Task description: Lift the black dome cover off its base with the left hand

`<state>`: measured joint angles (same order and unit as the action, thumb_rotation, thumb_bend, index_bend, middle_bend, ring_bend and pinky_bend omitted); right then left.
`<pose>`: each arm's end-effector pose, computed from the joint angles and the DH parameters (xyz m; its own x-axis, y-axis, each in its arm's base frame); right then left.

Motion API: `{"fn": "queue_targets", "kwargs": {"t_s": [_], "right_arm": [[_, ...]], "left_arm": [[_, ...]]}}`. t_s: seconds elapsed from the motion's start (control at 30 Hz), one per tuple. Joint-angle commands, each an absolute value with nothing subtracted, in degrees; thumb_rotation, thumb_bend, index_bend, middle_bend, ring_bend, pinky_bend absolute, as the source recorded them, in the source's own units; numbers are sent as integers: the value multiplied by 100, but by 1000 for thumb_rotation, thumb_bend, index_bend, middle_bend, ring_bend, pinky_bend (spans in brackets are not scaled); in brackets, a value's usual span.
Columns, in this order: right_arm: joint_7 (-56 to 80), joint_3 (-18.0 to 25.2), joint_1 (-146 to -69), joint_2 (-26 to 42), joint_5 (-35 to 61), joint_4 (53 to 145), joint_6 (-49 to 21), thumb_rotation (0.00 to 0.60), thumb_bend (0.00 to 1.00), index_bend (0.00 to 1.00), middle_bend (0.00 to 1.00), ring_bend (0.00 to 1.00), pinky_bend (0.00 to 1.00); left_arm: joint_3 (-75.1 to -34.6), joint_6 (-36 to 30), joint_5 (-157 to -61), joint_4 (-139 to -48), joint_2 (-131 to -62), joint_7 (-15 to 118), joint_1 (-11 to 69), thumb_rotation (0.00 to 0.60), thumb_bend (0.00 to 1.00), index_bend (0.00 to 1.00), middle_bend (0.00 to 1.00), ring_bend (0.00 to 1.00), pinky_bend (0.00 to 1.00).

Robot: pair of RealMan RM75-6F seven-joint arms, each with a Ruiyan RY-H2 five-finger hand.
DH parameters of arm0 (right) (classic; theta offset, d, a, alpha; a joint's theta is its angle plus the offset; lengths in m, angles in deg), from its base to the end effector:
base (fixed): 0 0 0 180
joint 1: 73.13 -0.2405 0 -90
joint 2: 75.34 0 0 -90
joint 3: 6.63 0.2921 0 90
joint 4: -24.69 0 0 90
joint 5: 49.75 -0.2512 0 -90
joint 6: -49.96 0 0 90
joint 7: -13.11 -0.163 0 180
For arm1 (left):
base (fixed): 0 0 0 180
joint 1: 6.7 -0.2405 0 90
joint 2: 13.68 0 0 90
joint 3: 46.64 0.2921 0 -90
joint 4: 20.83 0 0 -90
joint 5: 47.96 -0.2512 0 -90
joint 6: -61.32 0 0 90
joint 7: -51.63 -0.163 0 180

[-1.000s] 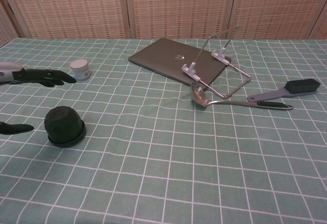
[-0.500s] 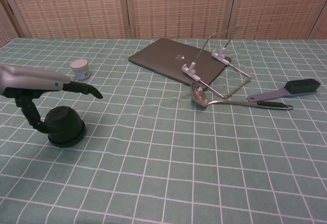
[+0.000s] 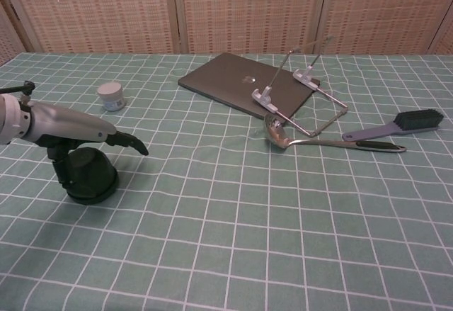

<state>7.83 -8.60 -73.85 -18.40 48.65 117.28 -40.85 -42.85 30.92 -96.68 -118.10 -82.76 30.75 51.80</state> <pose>-0.3515 -0.1571 0.1687 0.4247 -0.0282 0.9049 -0.8964 -0.1532 0.4160 -0.1887 0.3762 -0.0261 0.6536 0.5940 0.4689 0.7568 -0.5071 -0.4125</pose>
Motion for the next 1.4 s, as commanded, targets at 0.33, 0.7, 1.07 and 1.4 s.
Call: {"fn": "queue_targets", "kwargs": {"t_s": [0.33, 0.7, 1.07, 1.4], "right_arm": [[761, -865, -7399, -1850, 4851, 11732, -4067, 600, 224, 0, 0, 0, 0], [680, -875, -7374, -1880, 4879, 11718, -4146, 600, 224, 0, 0, 0, 0], [697, -910, -7374, -1893, 4912, 11739, -4126, 600, 224, 0, 0, 0, 0], [713, -926, -7369, -1897, 4931, 11748, -4129, 600, 224, 0, 0, 0, 0]], "left_arm": [[-3813, 2746, -9133, -11717, -8489, 2633, 5521, 600, 301, 2, 10, 7, 231], [-3575, 2328, -9230, -11697, -8620, 2328, 5483, 600, 304, 230, 201, 175, 410], [-3536, 2066, -9481, -11638, -8675, 2229, 5331, 600, 313, 486, 524, 437, 627], [-3795, 1641, -10413, -11519, -8644, 2889, 4825, 600, 367, 616, 693, 595, 795]]}}
